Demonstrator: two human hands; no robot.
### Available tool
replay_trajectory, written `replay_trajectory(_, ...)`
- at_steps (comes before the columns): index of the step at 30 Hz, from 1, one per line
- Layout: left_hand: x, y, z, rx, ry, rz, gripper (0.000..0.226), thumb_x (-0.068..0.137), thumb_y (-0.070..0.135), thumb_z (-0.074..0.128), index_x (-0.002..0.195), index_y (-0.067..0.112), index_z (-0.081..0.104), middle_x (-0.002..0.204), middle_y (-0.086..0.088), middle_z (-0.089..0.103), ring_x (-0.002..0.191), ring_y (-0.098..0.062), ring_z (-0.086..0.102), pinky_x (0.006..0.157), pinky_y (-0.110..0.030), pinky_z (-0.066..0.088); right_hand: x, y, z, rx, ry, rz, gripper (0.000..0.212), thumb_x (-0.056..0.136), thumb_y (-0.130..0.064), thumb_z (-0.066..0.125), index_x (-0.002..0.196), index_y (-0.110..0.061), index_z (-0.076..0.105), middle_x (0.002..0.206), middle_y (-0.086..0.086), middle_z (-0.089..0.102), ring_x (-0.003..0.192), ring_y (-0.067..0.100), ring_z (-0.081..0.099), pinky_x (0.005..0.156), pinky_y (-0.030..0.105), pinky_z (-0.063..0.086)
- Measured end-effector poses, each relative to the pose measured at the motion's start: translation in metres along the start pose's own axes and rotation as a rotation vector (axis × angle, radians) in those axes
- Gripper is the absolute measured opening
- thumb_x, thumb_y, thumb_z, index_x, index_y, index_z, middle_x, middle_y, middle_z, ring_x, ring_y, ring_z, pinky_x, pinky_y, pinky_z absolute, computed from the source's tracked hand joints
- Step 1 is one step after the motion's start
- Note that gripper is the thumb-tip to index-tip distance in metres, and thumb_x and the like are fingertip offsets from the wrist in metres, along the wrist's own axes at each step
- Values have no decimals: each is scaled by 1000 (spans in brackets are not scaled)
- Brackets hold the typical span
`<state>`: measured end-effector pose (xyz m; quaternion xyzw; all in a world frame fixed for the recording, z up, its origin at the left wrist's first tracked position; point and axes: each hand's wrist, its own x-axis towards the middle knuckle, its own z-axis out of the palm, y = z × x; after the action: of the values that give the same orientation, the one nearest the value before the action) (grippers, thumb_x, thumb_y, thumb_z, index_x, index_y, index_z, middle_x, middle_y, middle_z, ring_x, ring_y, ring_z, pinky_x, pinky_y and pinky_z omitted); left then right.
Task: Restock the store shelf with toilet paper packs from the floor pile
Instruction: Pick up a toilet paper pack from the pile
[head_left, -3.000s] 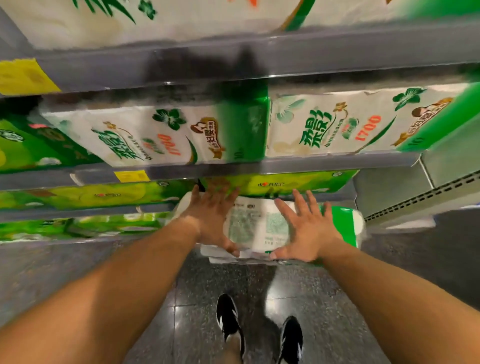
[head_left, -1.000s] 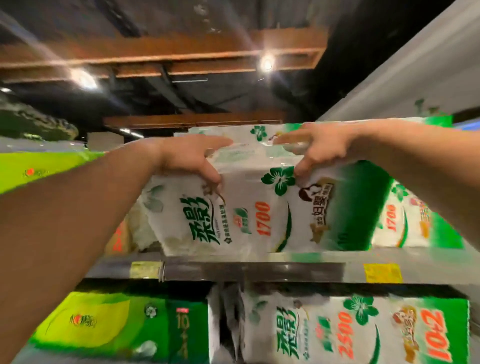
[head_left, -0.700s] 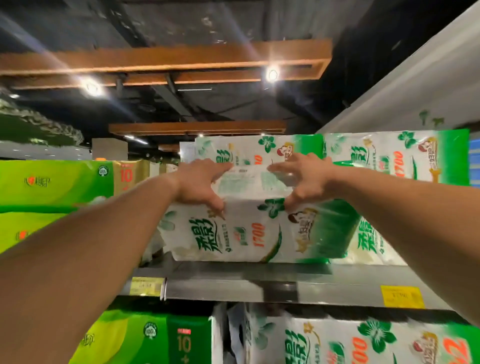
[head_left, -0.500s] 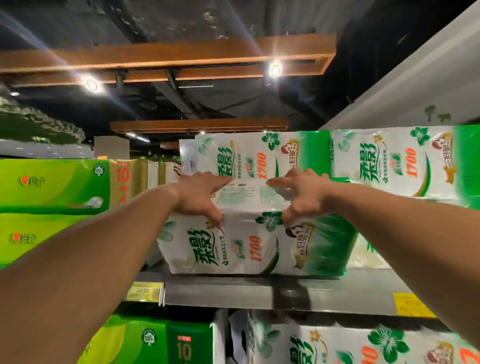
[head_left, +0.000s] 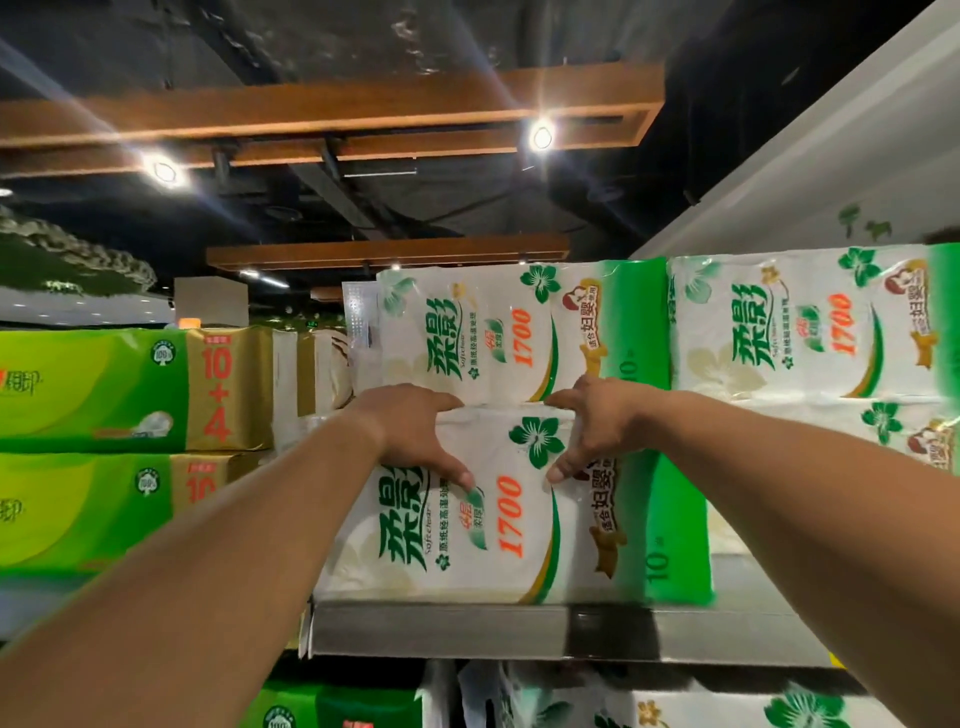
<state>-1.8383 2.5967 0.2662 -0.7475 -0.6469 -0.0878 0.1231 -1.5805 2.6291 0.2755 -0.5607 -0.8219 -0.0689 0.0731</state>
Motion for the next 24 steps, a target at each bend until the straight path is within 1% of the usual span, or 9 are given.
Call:
replay_trajectory(3, 1, 1, 3, 33, 68, 1, 112, 42, 95, 69, 142, 50, 44, 138, 14, 61, 123, -16, 57, 100, -40, 48, 2, 0, 2, 33, 27, -19, 120, 52, -78, 83, 153, -34, 37, 134, 2, 52, 127, 31, 53, 104, 44, 48)
replay_trajectory(6, -2, 2, 7, 53, 104, -14, 127, 46, 93, 70, 154, 40, 31, 152, 7, 50, 135, -21, 50, 108, -42, 44, -6, -3, 8, -27, 116, 3, 120, 56, -83, 78, 154, -34, 30, 136, 1, 59, 126, 31, 54, 108, 49, 41)
replay_trajectory(7, -5, 3, 8, 73, 126, -14, 133, 46, 93, 69, 158, 37, 23, 157, 5, 45, 139, -22, 47, 111, -44, 41, -10, -3, 12, -90, 172, 1, 118, 59, -85, 74, 155, -34, 27, 139, 2, 58, 130, 32, 52, 112, 53, 34)
replay_trajectory(9, -11, 10, 9, 136, 200, 26, 139, 46, 98, 63, 160, 33, 16, 159, 3, 41, 141, -24, 44, 113, -46, 39, -20, -3, 21, -179, 304, -35, 114, 67, -85, 67, 157, -33, 23, 152, 6, 45, 141, 32, 39, 117, 62, 21)
replay_trajectory(11, -20, 23, 12, 210, 303, 111, 137, 49, 102, 53, 160, 30, 18, 158, -1, 41, 141, -27, 40, 114, -47, 37, -34, -4, 33, -203, 428, -109, 107, 74, -80, 66, 158, -30, 22, 161, 10, 31, 149, 33, 24, 121, 64, 13)
replay_trajectory(13, -32, 45, 23, 206, 432, 201, 126, 58, 100, 48, 158, 26, 28, 154, -4, 45, 139, -28, 38, 114, -46, 32, -56, -5, 49, -209, 541, -195, 98, 78, -76, 63, 155, -27, 30, 158, 13, 33, 146, 36, 24, 120, 59, 18)
replay_trajectory(16, -56, 85, 58, 89, 612, 331, 104, 70, 90, 47, 148, 21, 46, 140, -9, 54, 129, -32, 43, 109, -49, 35, -98, 3, 89, -158, 642, -270, 84, 79, -76, 47, 142, -21, 48, 139, 15, 49, 124, 38, 44, 103, 53, 36)
replay_trajectory(20, -95, 144, 130, -97, 726, 455, 73, 84, 67, 63, 130, 10, 62, 122, -15, 62, 111, -35, 54, 97, -47, 43, -166, 35, 174, -65, 601, -247, 76, 79, -72, 49, 129, -16, 56, 118, 15, 54, 102, 36, 50, 85, 49, 39)
replay_trajectory(24, -137, 206, 226, -227, 589, 502, 58, 92, 58, 62, 115, 5, 67, 108, -16, 67, 98, -35, 61, 86, -44, 47, -241, 75, 281, 48, 414, -204, 72, 80, -70, 54, 121, -11, 61, 111, 16, 57, 98, 36, 52, 80, 48, 40)
